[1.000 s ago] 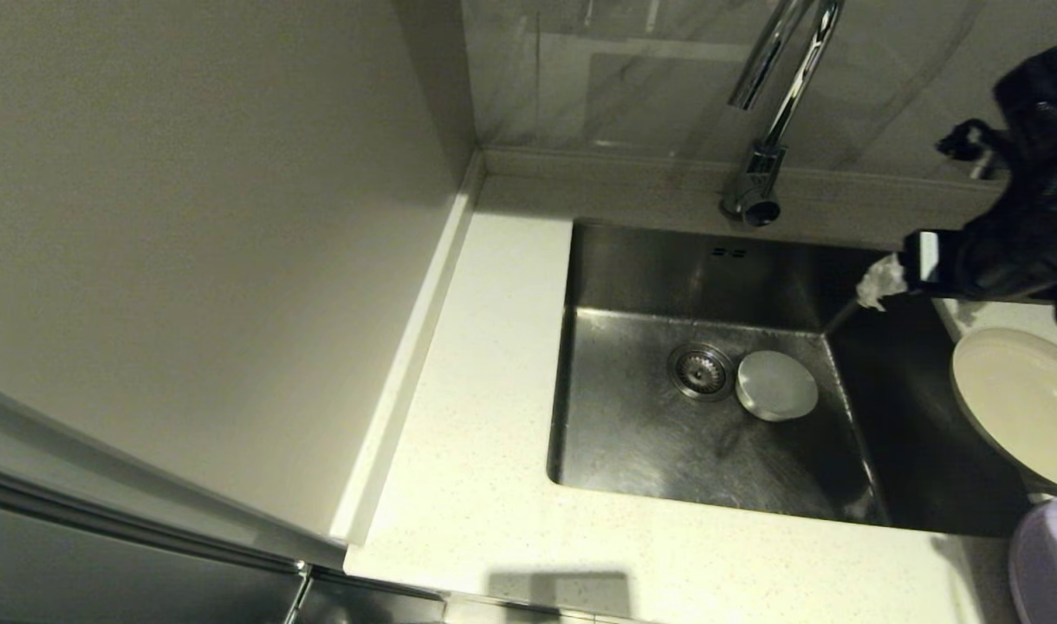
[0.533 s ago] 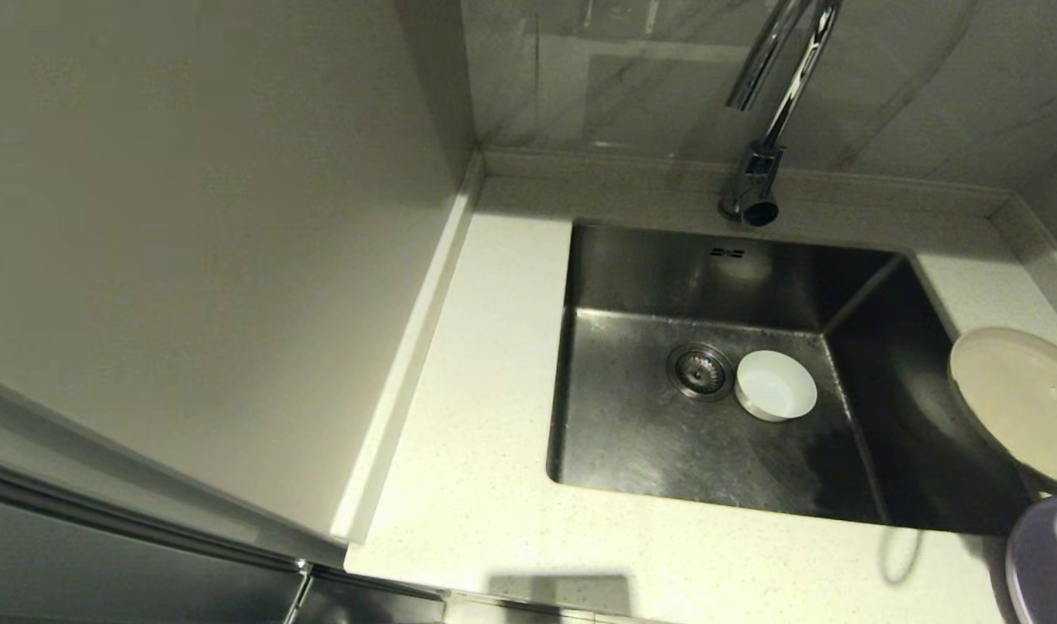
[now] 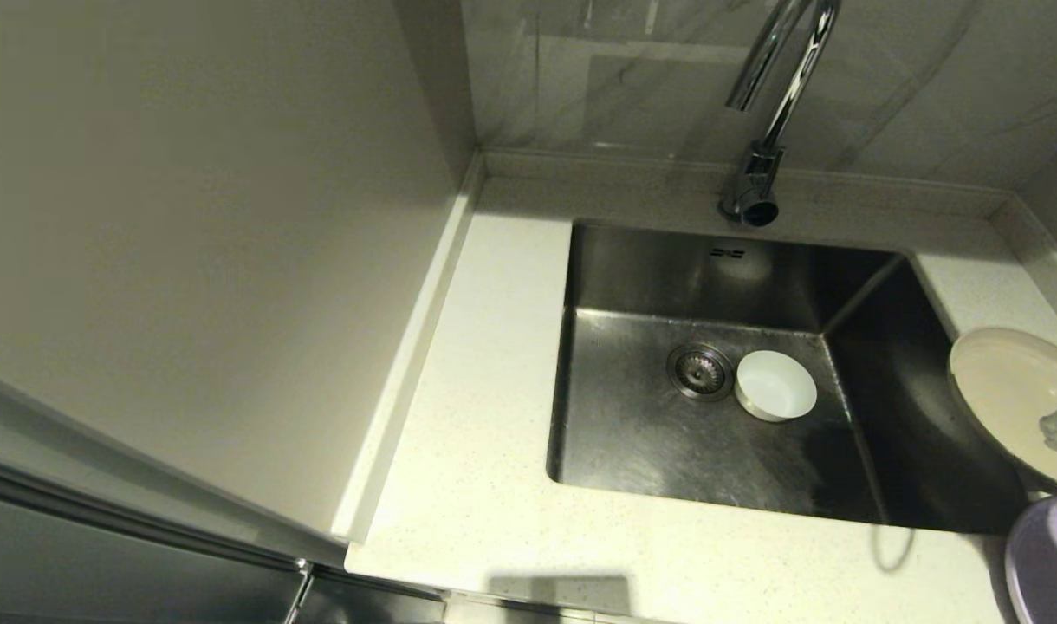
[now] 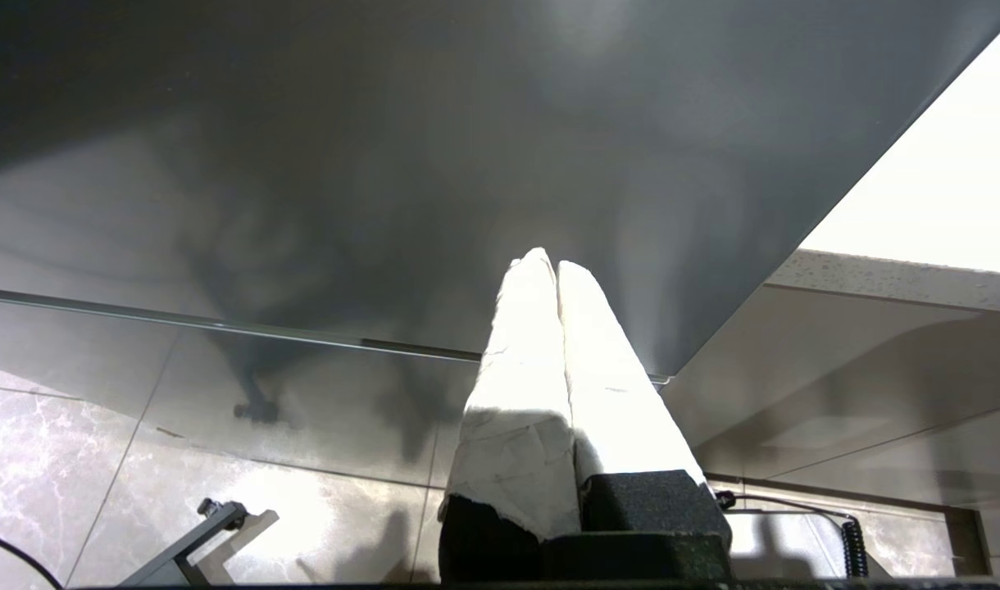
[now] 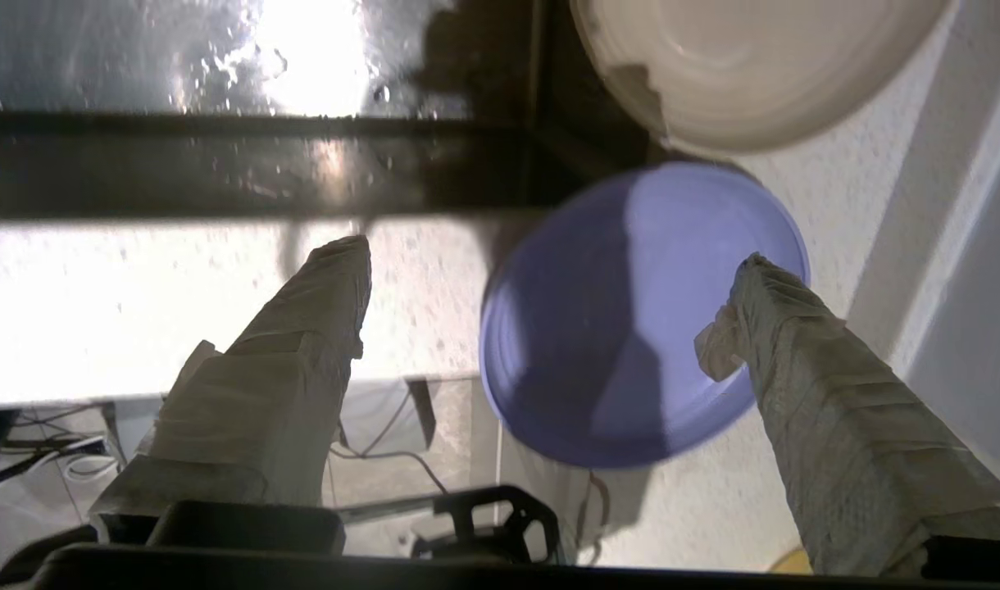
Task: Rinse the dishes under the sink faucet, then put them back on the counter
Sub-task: Put a plate into the sink
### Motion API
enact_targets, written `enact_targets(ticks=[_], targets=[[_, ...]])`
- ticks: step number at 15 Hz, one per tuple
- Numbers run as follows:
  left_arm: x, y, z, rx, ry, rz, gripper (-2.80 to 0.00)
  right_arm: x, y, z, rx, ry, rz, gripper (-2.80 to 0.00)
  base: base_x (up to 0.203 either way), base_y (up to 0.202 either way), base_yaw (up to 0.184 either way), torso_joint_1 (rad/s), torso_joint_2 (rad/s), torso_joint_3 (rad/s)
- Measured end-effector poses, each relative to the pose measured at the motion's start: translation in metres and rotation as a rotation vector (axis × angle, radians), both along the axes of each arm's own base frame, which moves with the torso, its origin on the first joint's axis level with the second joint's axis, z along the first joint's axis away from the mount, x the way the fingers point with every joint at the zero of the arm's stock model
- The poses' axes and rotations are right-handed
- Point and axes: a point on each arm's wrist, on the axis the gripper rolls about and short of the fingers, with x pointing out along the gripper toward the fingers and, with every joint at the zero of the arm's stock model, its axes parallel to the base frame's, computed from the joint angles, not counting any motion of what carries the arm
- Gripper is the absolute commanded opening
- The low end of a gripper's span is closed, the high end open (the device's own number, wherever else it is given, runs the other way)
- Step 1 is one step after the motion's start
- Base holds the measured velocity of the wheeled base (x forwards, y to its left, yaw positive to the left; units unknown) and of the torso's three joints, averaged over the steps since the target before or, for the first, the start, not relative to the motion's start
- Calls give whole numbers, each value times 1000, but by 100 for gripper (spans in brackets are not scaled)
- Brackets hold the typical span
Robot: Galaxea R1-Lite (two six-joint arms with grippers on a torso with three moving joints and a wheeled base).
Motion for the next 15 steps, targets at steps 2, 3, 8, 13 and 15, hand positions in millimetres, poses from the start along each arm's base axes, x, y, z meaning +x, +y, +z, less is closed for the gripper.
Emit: enact_targets(ticks=[2,3,8,13,15], targets=[[0,0,0,0,0,0,-280,19,-2,-7,-1,5,-6,0,0,0,0,0,0,0],[0,0,0,0,0,0,-280,30,-2,-11,-4,9,-5,0,0,0,0,0,0,0],[0,0,0,0,0,0,-280,86,-9,-34,-39,7,-8,0,0,0,0,0,0,0],[0,0,0,0,0,0,-280,128,-38,-57,-108,-4,-38,0,0,0,0,0,0,0],[0,0,0,0,0,0,-280,138,-49,-65,-126,4,-49,0,0,0,0,0,0,0]])
